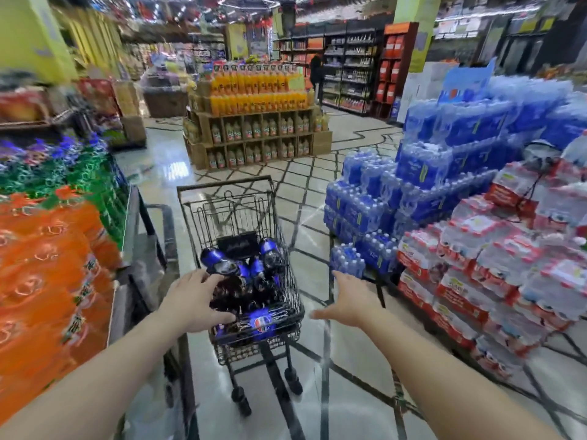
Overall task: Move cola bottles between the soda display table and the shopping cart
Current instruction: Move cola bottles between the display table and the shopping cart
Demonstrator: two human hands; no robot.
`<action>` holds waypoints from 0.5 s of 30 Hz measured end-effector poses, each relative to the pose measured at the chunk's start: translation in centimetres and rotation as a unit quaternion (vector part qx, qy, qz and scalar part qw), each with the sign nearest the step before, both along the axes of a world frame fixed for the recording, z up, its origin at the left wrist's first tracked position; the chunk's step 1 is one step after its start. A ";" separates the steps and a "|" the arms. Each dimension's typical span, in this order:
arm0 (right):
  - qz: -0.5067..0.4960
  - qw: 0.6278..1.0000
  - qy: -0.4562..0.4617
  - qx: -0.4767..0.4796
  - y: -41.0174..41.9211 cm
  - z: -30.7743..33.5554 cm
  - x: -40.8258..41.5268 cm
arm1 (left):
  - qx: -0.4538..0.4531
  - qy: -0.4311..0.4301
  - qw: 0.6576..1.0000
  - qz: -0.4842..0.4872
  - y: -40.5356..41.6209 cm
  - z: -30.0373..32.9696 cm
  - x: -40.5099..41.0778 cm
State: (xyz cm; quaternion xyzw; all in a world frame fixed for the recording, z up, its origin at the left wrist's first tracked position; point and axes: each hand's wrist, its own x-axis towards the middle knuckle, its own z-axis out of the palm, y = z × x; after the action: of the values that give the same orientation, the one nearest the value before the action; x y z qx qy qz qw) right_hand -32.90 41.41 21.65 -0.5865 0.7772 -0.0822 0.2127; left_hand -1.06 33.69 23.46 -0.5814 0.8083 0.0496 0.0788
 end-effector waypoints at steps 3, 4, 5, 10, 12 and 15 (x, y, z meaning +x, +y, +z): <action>0.044 0.999 0.002 0.007 -4.4 -0.1 -2.3 | -0.004 -0.009 1.000 0.023 -2.5 -0.1 -1.7; 0.050 0.999 0.004 0.007 -5.7 -0.1 -3.0 | -0.003 -0.005 0.999 0.033 -3.2 -0.1 -2.3; 0.055 0.998 0.005 0.010 -6.9 -0.2 -3.6 | -0.001 -0.004 0.999 0.041 -3.9 -0.2 -2.8; 0.086 0.995 0.001 0.043 -12.8 -1.2 -5.3 | 0.011 -0.002 0.997 0.072 -7.6 -1.2 -4.1; 0.098 0.994 0.000 0.050 -15.3 -2.1 -5.3 | 0.018 0.002 0.996 0.082 -9.2 -2.0 -4.1; 0.118 0.991 0.010 0.059 -19.4 -3.4 -4.2 | 0.038 0.011 0.995 0.093 -12.1 -3.8 -3.4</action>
State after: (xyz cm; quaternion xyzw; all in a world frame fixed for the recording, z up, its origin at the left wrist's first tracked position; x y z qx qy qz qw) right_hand -37.07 22.06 18.20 -0.6612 0.7081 -0.0047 0.2478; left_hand -4.42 21.57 19.70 -0.6499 0.7491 0.0942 0.0871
